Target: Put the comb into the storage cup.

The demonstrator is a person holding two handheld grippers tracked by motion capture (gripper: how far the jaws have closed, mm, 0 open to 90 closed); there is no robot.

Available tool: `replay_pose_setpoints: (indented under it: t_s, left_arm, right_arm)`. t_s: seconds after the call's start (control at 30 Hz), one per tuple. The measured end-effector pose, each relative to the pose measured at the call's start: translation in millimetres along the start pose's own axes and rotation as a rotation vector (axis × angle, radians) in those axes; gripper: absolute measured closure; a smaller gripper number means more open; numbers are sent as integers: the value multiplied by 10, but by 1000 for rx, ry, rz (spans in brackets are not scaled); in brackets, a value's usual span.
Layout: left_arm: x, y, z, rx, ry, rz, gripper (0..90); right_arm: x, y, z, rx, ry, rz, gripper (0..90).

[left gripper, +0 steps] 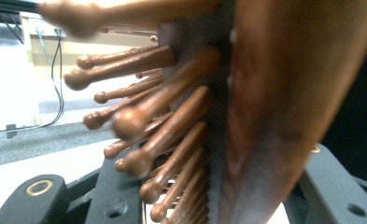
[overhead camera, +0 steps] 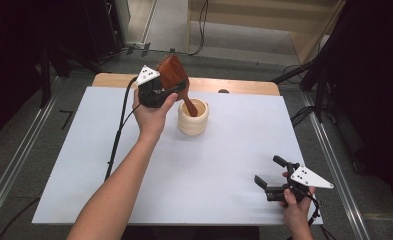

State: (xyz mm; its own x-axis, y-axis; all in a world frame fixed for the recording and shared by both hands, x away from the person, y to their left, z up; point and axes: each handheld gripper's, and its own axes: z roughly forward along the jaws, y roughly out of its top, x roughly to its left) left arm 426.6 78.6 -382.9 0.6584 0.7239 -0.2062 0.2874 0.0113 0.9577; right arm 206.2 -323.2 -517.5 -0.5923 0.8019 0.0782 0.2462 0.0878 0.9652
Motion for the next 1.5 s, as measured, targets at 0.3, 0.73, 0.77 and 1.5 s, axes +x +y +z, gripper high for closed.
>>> replay_pose_setpoints:
  t_s: [0.3, 0.73, 0.77, 1.5]
  left_arm:
    - [-12, -117, 63, 8, 13, -7, 557]
    - [-55, -286, 163, 22, 34, -23, 553]
    - [-59, -295, 167, 23, 35, -22, 553]
    - [-78, -453, 274, 39, 61, -69, 548]
  right_arm:
    - [-1, 0, 2, 1, 0, 3, 0]
    - [0, 3, 6, 3, -24, 5, 0]
    - [-2, 3, 6, 2, -25, 5, 0]
    - [-5, 7, 8, 1, -40, 22, 0]
